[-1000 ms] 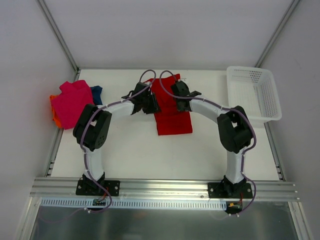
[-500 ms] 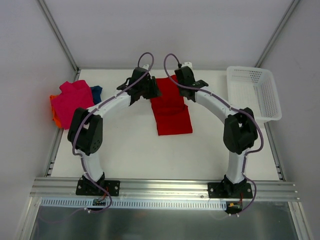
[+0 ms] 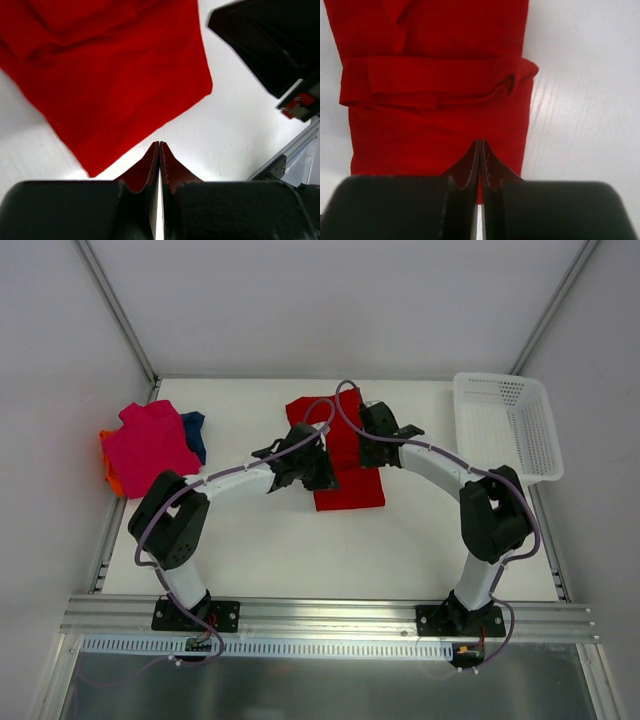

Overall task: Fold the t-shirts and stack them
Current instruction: Fold the tshirt

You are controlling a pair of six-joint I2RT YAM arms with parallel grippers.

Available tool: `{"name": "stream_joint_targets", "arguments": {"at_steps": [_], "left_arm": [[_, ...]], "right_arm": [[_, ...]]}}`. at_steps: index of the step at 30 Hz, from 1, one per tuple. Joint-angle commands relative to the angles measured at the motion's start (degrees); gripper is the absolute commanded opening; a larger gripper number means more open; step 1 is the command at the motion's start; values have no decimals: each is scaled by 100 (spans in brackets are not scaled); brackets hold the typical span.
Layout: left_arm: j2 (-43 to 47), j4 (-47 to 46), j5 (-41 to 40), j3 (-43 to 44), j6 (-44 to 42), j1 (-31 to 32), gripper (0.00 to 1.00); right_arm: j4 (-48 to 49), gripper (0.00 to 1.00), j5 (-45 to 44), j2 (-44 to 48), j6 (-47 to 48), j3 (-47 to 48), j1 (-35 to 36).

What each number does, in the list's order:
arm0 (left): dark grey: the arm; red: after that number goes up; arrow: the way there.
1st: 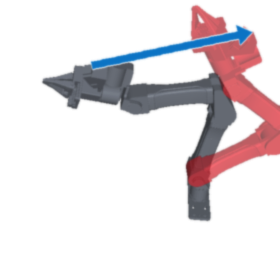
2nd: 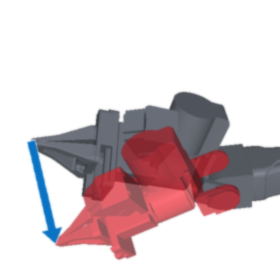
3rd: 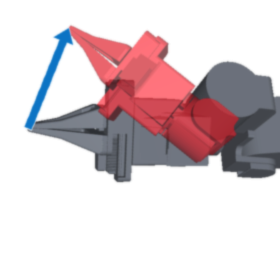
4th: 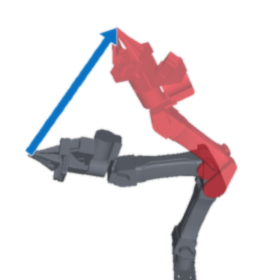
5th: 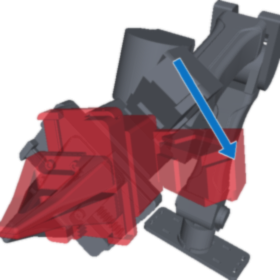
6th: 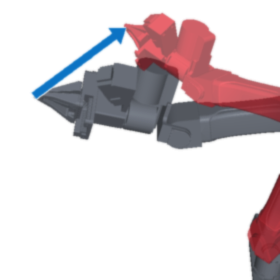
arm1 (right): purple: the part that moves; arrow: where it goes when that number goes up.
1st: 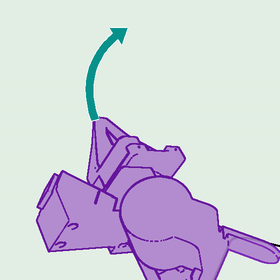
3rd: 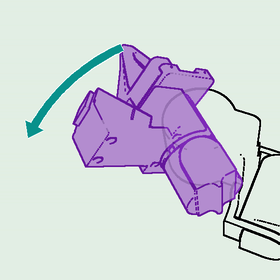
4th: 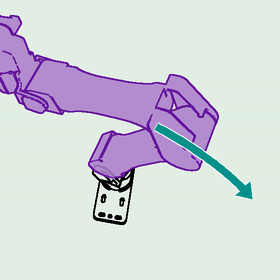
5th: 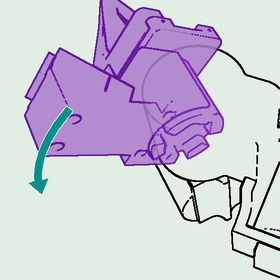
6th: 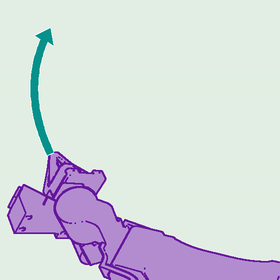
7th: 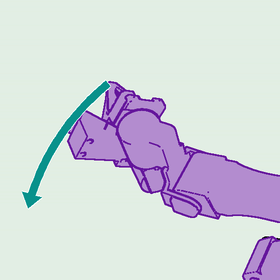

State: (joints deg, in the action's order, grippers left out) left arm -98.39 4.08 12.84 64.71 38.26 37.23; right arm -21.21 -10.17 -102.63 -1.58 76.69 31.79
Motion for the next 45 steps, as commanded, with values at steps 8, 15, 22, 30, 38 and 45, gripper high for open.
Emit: {"name": "stream_joint_targets", "arguments": {"at_steps": [8, 15, 22, 30, 38, 45], "left_arm": [[-505, -750, 105, -327, 410, 284, 0], [-787, -786, -27, -520, 559, 328, 0], [-901, -803, -97, -599, 577, 328, 0], [-805, -952, -89, -898, 709, 337, 0], [-401, -1286, -133, -1601, 955, 399, 0], [-67, -1532, -291, -2383, 1254, 645, 0]], "right_arm": [[399, 0, 771, -196, -378, 57, 29], [513, 0, 947, -468, -509, 136, 55], [513, 0, 1246, -872, -562, 443, 117], [487, 0, 1229, -1461, -571, 1014, 108], [425, 0, 939, -2050, -483, 1796, 117], [-146, 0, 245, -2559, -97, 3369, 64]]}}
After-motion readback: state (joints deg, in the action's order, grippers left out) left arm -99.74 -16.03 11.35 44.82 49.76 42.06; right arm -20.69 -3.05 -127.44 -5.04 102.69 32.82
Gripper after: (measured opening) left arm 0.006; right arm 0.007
